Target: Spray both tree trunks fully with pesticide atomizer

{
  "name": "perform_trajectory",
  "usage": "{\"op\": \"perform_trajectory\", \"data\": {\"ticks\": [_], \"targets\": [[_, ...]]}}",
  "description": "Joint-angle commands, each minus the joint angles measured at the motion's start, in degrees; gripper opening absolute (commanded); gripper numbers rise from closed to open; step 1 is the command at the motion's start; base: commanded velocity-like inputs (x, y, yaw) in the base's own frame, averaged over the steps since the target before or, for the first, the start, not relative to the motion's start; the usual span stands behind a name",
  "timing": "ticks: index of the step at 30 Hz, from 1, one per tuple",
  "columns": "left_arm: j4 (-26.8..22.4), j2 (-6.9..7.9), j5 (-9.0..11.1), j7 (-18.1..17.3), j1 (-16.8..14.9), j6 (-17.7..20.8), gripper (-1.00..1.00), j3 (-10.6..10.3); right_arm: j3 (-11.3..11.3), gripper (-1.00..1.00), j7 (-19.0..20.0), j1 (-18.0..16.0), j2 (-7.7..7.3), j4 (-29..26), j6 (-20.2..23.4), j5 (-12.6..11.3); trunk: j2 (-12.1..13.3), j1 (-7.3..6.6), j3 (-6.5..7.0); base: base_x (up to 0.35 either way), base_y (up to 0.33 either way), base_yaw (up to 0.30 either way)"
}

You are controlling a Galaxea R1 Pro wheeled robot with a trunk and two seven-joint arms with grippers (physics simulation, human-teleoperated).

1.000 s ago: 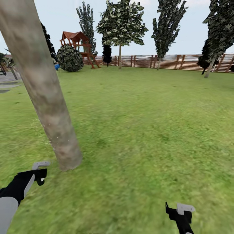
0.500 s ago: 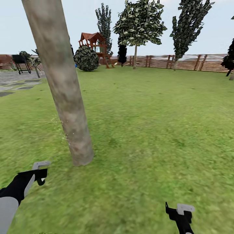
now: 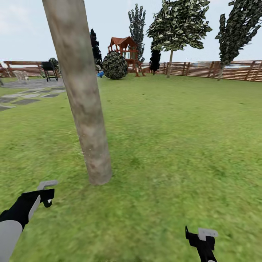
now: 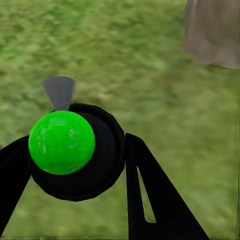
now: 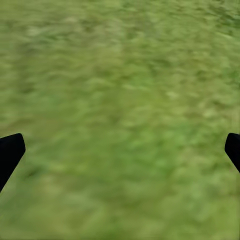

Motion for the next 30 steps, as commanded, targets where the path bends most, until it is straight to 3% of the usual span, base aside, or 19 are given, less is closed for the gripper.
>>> {"op": "perform_trajectory", "data": {"ticks": [1,4,5,6,7,9,12,16,17,18,30], "targets": [[-0.3,-0.51,-0.1,0.0,0.0,0.0,-1.0,0.0,0.0,1.0,0.0,0.0,0.0,0.0,0.0,0.0,0.0,0.0,0.0,-0.035,-0.121,0.277],[-0.9,-2.06,-0.3,-0.5,0.0,0.0,-1.0,-0.3,0.0,1.0,0.0,0.0,0.0,0.0,0.0,0.0,0.0,0.0,0.0,-0.009,-0.03,0.226],[-0.9,-3.23,-0.4,-0.7,-0.1,0.0,-1.0,-0.6,0.0,1.0,0.0,0.0,0.0,0.0,0.0,0.0,0.0,0.0,0.0,-0.002,-0.008,0.084],[-1.0,-5.47,-0.6,-0.5,-0.3,0.1,-1.0,-1.6,0.0,1.0,0.0,0.0,-0.03,0.0,0.0,0.0,0.0,0.0,0.0,-0.001,-0.003,0.028],[-1.0,-6.33,-0.7,-0.3,-0.5,0.2,-1.0,-2.7,-0.1,1.0,0.0,0.0,-0.12,0.0,0.0,0.0,0.0,0.0,0.0,0.0,-0.001,0.014],[-1.1,-7.24,-0.7,-0.1,-0.9,0.6,-1.0,-4.7,-0.1,1.0,0.0,0.0,-0.27,0.0,0.0,0.0,0.0,0.0,0.0,0.0,-0.001,0.005],[-1.2,-8.61,-0.8,-0.1,-1.8,0.8,-1.0,-5.6,-0.1,1.0,0.0,0.0,-0.31,0.0,0.0,0.0,0.0,0.0,0.0,0.0,0.0,0.001],[-1.2,-8.94,-0.8,-0.1,-2.2,0.9,-1.0,-6.7,-0.1,1.0,0.0,0.0,-0.35,0.0,0.0,-0.1,0.0,0.0,0.0,0.0,0.0,0.0],[-1.3,-8.92,-0.8,-0.1,-2.1,1.0,-1.0,-9.5,0.0,1.0,0.0,0.0,-0.29,-0.1,0.0,-0.1,0.0,0.0,0.0,0.033,0.0,0.0],[-1.3,-8.95,-0.8,-0.1,-2.2,1.0,-1.0,-10.2,0.0,1.0,0.0,0.0,-0.27,-0.1,0.0,-0.1,0.0,0.0,0.0,0.164,0.0,0.0],[-1.3,-9.79,-0.8,0.0,-2.2,0.7,-1.0,-10.8,-0.1,1.0,0.0,0.0,-0.26,-0.1,0.0,-0.1,0.0,0.0,0.0,0.272,-0.092,0.0]]}}
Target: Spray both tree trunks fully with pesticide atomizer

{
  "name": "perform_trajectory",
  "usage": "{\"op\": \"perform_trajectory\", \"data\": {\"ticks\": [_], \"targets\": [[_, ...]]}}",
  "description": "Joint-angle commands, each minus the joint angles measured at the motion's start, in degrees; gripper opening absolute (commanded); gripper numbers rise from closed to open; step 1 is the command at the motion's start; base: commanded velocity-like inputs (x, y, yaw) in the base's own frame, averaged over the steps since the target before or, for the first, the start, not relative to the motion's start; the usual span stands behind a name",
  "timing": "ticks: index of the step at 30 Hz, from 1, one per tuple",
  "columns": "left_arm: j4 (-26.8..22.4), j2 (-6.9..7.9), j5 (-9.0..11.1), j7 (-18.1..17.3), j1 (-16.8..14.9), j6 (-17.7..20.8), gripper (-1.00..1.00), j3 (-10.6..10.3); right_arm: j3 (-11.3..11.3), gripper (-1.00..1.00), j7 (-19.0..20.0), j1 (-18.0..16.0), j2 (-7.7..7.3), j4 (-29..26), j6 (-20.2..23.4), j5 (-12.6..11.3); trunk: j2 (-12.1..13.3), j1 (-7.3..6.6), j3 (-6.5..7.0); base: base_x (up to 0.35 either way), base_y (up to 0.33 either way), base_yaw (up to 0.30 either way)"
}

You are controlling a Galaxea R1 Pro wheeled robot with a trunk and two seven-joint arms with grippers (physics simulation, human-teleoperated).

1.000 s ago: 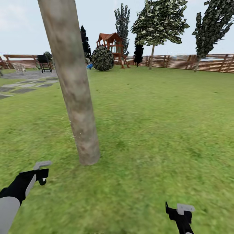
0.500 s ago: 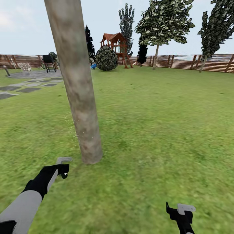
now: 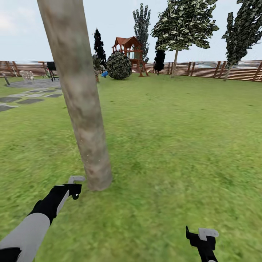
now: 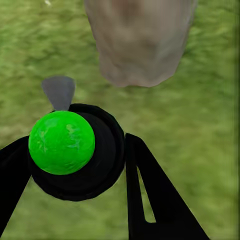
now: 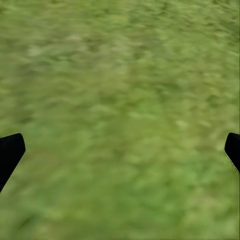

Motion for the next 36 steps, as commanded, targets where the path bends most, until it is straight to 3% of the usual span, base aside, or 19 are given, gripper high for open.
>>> {"op": "perform_trajectory", "data": {"ticks": [1,4,8,16,20,22,26,27,29,31,32,33,35,36], "targets": [[0.0,0.0,0.0,0.0,0.0,0.0,-1.0,0.0,0.0,1.0,0.0,0.0,0.0,0.0,0.0,0.0,0.0,0.0,0.0,0.16,-0.231,0.0],[-0.1,-0.09,0.1,0.0,0.0,0.0,-1.0,0.0,0.0,1.0,0.0,0.0,0.0,0.0,0.0,0.0,0.0,0.0,0.0,0.014,-0.241,0.0],[-2.1,-1.49,-0.1,0.0,0.2,0.1,-1.0,0.0,0.0,1.0,0.0,0.0,0.0,0.0,0.0,0.0,0.0,0.0,0.0,-0.066,-0.226,0.0],[-2.3,-0.82,0.1,0.0,0.0,0.2,-1.0,0.5,0.0,1.0,0.0,0.0,0.0,0.0,0.0,0.0,0.0,0.0,0.0,0.266,-0.005,0.0],[-2.5,-1.36,0.1,-0.2,0.0,0.3,-1.0,0.2,0.0,1.0,0.0,0.0,0.0,0.0,0.0,0.0,0.0,0.0,0.0,0.046,0.014,0.0],[-2.4,-0.55,0.3,-0.4,-0.3,0.5,-1.0,0.5,0.0,1.0,0.0,0.0,0.0,0.0,0.0,0.0,0.0,0.0,0.0,0.004,0.001,0.0],[-2.4,4.23,0.6,-0.8,-0.9,0.6,-1.0,1.1,0.1,1.0,0.0,0.0,0.0,0.0,0.0,0.1,0.0,0.0,0.0,0.0,0.0,0.0],[-2.4,4.56,0.6,-0.8,-0.8,0.5,-1.0,0.9,0.1,1.0,0.0,0.0,0.0,0.0,0.0,0.1,0.0,0.0,0.0,0.0,0.0,0.0],[-2.5,2.56,0.5,-0.9,-0.9,0.6,-1.0,0.6,0.0,1.0,0.0,0.0,0.0,0.1,0.0,0.1,0.0,0.0,0.0,0.0,0.0,0.0],[-2.9,-0.86,0.3,-0.9,-1.2,0.7,-1.0,0.4,0.0,1.0,0.0,0.0,0.0,0.1,0.0,0.1,0.0,0.0,0.0,0.0,0.0,0.0],[-4.9,-2.11,0.3,-0.9,-1.6,2.5,-1.0,0.4,0.0,1.0,0.0,0.0,0.0,0.1,0.0,0.1,0.0,0.0,0.0,0.0,0.0,0.0],[-6.4,-2.22,0.3,-1.2,-1.8,5.0,-1.0,0.4,0.0,1.0,0.0,0.0,0.0,0.1,0.0,0.1,0.0,0.0,0.0,0.0,0.0,0.0],[-7.3,-1.85,0.2,-1.9,-1.9,6.3,-1.0,0.6,0.0,1.0,0.0,0.0,0.0,0.1,0.0,0.1,0.0,0.0,0.0,0.0,0.0,0.0],[-8.0,-0.93,0.1,-2.9,-1.9,6.9,-1.0,0.7,0.0,1.0,0.0,0.0,0.0,0.1,0.0,0.1,0.0,0.0,0.0,0.0,0.0,0.0]]}}
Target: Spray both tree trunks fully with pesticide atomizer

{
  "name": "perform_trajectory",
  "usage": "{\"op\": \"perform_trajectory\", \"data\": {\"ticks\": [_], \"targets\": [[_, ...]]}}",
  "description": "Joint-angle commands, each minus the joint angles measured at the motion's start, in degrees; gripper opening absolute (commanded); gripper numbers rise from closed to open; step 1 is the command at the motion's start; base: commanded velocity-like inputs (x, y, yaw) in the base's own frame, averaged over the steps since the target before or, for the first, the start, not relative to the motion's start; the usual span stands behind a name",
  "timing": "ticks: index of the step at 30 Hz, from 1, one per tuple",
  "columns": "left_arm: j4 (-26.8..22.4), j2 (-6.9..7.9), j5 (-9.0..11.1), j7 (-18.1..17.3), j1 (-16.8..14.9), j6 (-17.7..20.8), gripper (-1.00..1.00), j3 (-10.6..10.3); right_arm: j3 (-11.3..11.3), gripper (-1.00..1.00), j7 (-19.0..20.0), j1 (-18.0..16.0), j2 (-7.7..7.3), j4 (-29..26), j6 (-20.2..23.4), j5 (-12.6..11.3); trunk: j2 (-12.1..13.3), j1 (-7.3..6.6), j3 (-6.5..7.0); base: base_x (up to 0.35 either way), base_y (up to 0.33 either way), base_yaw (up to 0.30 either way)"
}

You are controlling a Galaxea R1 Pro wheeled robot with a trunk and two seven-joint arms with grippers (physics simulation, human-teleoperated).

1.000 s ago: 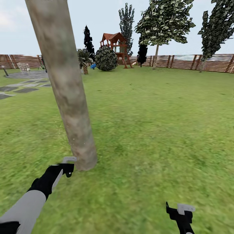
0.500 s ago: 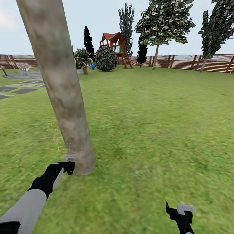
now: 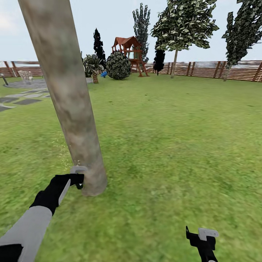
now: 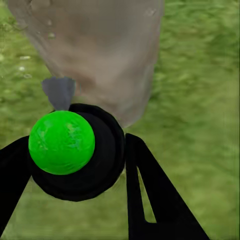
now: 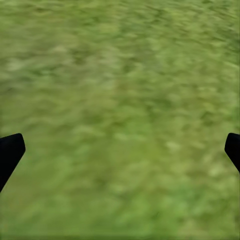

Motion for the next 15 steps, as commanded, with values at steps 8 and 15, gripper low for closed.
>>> {"op": "perform_trajectory", "data": {"ticks": [8,15], "targets": [[-6.4,5.22,0.6,-5.4,-0.1,3.7,-1.0,-0.2,0.0,1.0,0.0,0.0,0.0,0.0,0.0,0.0,0.0,0.0,0.0,-0.07,0.0,0.0],[-14.1,3.21,0.7,-5.6,-0.4,8.9,-1.0,-0.3,0.0,1.0,0.0,0.0,0.0,0.0,0.0,0.0,0.0,0.0,0.0,-0.091,0.0,0.0]]}}
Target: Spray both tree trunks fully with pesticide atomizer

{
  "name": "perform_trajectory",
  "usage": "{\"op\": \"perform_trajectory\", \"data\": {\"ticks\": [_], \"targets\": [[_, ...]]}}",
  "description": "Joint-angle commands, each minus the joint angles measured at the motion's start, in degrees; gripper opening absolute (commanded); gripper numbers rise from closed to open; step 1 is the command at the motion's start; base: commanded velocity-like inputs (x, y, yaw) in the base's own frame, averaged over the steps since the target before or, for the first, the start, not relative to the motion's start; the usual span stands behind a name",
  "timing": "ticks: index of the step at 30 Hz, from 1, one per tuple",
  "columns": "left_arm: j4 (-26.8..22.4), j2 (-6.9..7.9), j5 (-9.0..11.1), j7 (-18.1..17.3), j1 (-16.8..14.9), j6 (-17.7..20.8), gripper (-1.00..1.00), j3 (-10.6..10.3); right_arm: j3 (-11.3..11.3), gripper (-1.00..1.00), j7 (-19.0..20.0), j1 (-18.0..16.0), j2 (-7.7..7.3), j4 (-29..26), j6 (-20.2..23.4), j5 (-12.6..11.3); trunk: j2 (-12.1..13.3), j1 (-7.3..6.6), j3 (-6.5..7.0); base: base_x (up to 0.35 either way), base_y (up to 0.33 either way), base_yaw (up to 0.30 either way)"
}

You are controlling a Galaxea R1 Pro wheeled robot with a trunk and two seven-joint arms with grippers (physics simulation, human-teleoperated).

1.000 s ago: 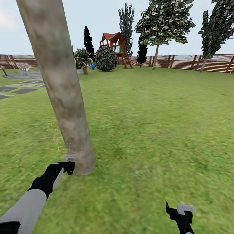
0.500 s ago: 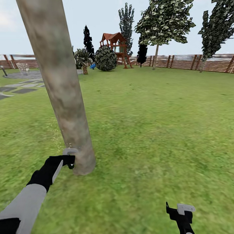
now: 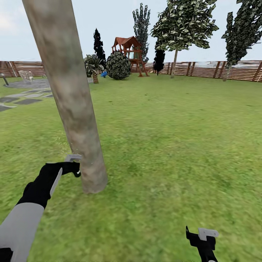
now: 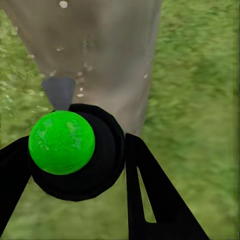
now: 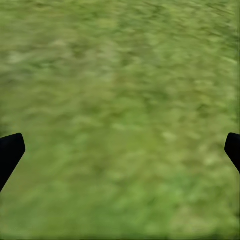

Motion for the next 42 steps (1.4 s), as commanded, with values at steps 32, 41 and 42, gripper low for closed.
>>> {"op": "perform_trajectory", "data": {"ticks": [32,41,42], "targets": [[-5.7,8.19,-2.3,-19.9,-6.4,10.3,-1.0,-5.1,0.0,1.0,0.0,0.0,0.0,0.0,0.0,0.0,0.0,0.0,0.0,-0.058,0.0,0.0],[-6.5,7.78,-2.6,-23.2,-6.4,11.5,-1.0,-7.1,0.0,1.0,0.0,0.0,0.0,0.0,0.0,0.0,0.0,0.0,0.0,0.011,-0.009,0.0],[-6.5,7.74,-2.7,-23.2,-6.4,11.5,-1.0,-7.1,0.0,1.0,0.0,0.0,0.0,0.0,0.0,0.0,0.0,0.0,0.0,0.145,-0.137,0.0]]}}
